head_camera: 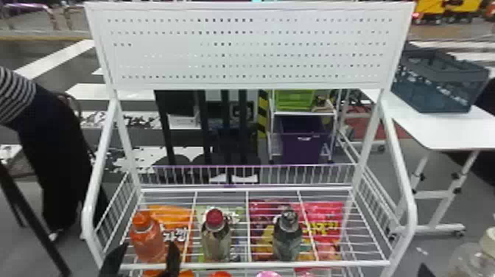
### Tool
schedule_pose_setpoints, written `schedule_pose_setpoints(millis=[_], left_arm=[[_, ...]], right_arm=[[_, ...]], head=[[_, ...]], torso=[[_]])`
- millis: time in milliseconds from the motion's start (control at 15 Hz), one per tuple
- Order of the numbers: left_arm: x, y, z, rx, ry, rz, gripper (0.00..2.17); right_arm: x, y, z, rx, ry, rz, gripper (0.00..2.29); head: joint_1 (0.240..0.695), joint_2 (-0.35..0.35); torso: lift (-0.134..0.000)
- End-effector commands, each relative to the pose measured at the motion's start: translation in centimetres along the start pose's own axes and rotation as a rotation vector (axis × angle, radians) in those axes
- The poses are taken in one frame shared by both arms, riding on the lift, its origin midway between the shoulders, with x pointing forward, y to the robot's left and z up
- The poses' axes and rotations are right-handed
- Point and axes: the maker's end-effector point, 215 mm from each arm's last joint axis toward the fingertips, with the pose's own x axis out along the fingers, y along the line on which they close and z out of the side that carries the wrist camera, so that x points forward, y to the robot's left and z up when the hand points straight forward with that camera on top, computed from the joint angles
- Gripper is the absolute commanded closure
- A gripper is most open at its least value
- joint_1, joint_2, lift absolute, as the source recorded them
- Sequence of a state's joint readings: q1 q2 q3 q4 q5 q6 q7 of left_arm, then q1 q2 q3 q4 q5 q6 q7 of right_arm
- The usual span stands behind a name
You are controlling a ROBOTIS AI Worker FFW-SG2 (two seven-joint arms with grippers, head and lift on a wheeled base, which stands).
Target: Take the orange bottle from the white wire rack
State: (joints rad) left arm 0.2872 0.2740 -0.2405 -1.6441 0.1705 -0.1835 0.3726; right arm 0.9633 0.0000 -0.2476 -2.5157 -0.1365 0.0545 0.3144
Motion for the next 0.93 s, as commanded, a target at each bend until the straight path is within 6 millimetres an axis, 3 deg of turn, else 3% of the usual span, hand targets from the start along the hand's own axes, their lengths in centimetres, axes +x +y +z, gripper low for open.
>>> schedule_pose_setpoints(millis=[0,333,533,600,733,800,867], left_arm=[[1.1,0.4,-0.3,0.01,0.011,0.006,0.08],[3.8,0.8,-1.7,0.008,0.045,0.007,0.08],[4.3,1.0,-1.3,0.006,0.025,0.012,0.18],[4.4,1.0,-1.3,0.008,0.024,0.008,0.45],[4.6,1.3,-0.7,0.005,0.015,0.017,1.71],[4.4,1.2,-0.4,-0.002,0.01,0.022,1.92],[4.0,1.1,0.0,-0.005,0.005,0.02,1.92]], right_arm=[[0.0,-0.1,0.0,-0.001,0.0,-0.002,1.1],[-0.1,-0.4,-0.1,-0.005,0.003,-0.007,1.1],[-0.2,-0.8,0.1,-0.004,0.0,-0.013,1.1],[-0.2,-0.8,0.1,-0.003,0.001,-0.013,1.1],[0.0,-0.8,-0.1,0.0,0.007,-0.013,1.1],[0.1,-0.8,-0.1,0.001,0.008,-0.013,1.1],[0.2,-0.9,-0.2,0.002,0.009,-0.013,1.1]], head=[[0.499,0.0],[0.499,0.0],[0.499,0.0],[0.499,0.0],[0.499,0.0],[0.499,0.0],[0.499,0.0]], torso=[[0.0],[0.0],[0.0],[0.0],[0.0],[0.0],[0.0]])
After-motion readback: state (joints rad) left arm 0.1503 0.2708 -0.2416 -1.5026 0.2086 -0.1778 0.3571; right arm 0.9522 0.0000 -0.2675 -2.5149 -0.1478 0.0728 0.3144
